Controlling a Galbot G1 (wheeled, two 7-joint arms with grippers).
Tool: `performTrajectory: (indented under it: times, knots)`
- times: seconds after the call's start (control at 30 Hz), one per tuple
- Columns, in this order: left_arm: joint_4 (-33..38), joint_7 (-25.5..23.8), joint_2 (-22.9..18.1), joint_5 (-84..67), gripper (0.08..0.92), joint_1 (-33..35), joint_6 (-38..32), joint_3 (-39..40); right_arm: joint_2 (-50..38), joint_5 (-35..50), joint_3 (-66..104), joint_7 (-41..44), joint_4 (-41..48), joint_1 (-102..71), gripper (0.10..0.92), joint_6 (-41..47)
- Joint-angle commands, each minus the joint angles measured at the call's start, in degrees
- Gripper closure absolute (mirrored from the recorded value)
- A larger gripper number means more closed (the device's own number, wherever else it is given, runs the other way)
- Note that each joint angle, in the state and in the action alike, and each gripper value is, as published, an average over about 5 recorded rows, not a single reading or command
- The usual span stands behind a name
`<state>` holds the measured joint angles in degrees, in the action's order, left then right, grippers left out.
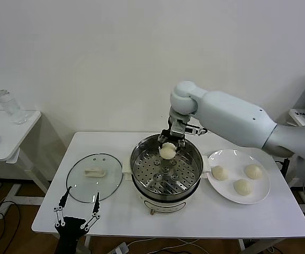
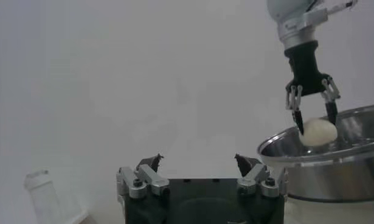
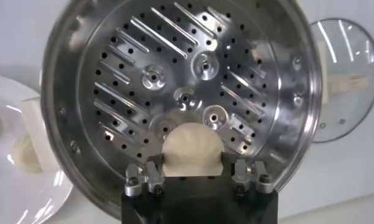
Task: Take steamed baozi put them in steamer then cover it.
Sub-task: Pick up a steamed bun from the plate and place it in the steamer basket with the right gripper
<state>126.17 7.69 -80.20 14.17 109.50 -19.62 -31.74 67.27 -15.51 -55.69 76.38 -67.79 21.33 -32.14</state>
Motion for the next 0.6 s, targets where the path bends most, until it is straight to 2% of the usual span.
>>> performTrajectory:
  times: [0.03, 0.23, 0.4, 0.6]
  knots:
    - [-1.33, 0.08, -0.01, 0.22, 0.177, -0.03, -0.32, 0.18, 2.66, -2.95, 0.02, -0.42, 2.59, -1.56, 0.362, 0.7]
    - [-1.08, 0.22, -0.27, 0.19, 0.177, -0.04, -0.37, 0.02, 3.43, -4.27, 0.38, -1.38, 3.6, -2.53, 0.325, 0.69]
    - [-0.8, 0.26, -0.33, 0.15, 0.177, -0.02, -0.31, -0.06, 2.19, -3.9, 0.9, -1.87, 2.5, -2.58, 0.238, 1.14]
    - [-0.7, 0.24, -0.21, 0.07, 0.177, -0.35, 0.0, 0.02, -4.2, 3.84, 3.81, 1.66, -4.13, 0.34, 0.203, 3.94]
